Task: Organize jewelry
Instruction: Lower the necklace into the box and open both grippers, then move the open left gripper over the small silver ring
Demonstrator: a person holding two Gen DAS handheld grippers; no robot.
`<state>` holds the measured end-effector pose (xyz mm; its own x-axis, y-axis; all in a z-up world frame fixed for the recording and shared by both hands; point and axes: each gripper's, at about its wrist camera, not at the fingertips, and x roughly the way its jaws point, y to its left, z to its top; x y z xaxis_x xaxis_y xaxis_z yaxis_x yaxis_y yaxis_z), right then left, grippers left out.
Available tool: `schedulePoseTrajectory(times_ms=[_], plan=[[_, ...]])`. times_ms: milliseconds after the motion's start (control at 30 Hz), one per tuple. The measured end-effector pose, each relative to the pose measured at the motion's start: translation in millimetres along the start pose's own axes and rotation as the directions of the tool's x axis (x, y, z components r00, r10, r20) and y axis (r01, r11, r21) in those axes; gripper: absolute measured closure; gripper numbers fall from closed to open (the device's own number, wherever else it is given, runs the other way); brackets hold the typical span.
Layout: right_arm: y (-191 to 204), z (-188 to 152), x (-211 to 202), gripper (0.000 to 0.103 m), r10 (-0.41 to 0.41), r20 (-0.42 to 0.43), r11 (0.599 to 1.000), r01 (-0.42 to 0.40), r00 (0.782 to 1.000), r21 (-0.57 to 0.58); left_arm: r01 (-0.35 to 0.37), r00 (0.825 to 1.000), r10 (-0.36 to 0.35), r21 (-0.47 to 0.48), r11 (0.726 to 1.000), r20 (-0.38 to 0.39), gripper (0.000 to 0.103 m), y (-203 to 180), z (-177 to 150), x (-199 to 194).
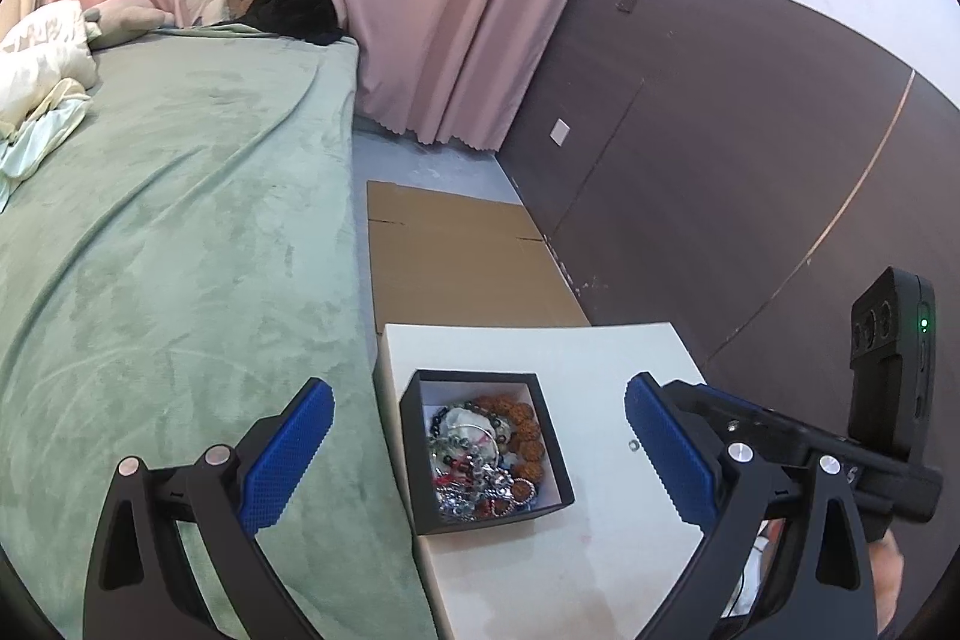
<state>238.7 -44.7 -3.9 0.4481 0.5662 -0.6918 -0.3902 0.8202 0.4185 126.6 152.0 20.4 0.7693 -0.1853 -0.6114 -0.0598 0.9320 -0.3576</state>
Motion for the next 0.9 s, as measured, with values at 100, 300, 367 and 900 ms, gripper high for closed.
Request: schedulePoseTrajectory(times_ms=[100,300,367,900], plan=[[-16,-3,-8,0.017,-0.039,-0.014,0.999,0.039,0.999,0.019,0.009,1.0,-0.008,0.029,1.0,-0.015,0.008,-11,-4,6],[-39,-7,-30,0.016,-0.078,-0.008,0.996,0.078,0.997,0.033,0.011,0.999,-0.006,0.122,0.992,-0.047,0.008,-43,-15,21],[-48,-8,-37,0.013,-0.088,-0.004,0.995,0.088,0.996,0.04,0.02,0.998,-0.01,0.15,0.988,-0.061,0.008,-54,-20,27],[-123,-10,-54,0.008,-0.135,-0.03,0.979,0.138,0.99,0.148,0.063,0.989,-0.027,0.258,0.964,-0.142,0.008,-118,-47,85]])
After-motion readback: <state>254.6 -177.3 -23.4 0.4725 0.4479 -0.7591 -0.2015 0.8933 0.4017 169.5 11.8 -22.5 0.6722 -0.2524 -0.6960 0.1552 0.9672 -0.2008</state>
